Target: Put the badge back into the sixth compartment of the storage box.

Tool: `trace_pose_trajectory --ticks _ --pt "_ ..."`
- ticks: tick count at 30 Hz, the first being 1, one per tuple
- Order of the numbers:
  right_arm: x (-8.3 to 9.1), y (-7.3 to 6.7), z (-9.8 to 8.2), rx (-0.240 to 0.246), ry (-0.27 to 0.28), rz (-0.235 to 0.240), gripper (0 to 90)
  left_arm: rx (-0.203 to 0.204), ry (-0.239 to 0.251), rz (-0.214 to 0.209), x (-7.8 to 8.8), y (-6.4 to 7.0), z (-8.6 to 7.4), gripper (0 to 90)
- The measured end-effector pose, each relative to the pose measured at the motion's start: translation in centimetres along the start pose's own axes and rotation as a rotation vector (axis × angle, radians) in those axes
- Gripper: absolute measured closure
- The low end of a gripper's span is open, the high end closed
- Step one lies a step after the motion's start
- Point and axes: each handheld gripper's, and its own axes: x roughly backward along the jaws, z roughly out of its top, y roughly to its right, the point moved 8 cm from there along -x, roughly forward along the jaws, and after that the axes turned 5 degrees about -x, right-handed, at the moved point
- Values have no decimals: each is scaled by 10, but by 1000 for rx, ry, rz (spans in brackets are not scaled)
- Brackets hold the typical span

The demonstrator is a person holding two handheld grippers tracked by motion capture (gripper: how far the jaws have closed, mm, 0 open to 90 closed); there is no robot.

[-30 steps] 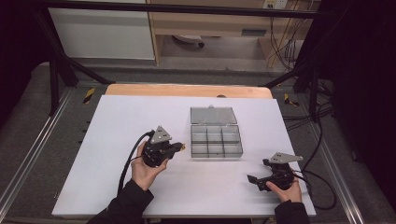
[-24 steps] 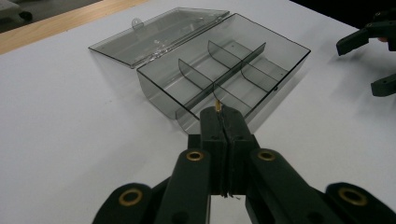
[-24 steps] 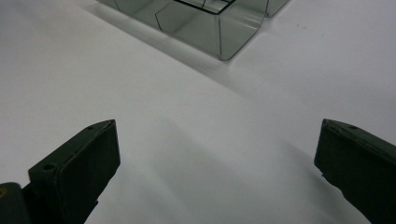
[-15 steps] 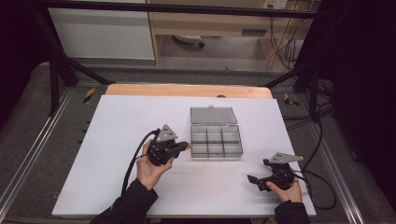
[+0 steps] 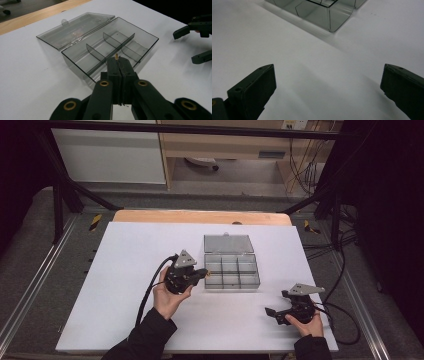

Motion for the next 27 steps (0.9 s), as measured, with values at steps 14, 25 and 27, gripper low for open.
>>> trace_pose_trajectory --ticks 14,25,27 --pt "0 0 0 -1 2 2 5 -13 -4 -12 -18 8 13 886" --pt "0 0 0 1 0 2 5 -19 -9 -23 -32 15 21 886" --pt "0 0 0 0 1 1 5 -22 -11 -22 -35 15 22 886"
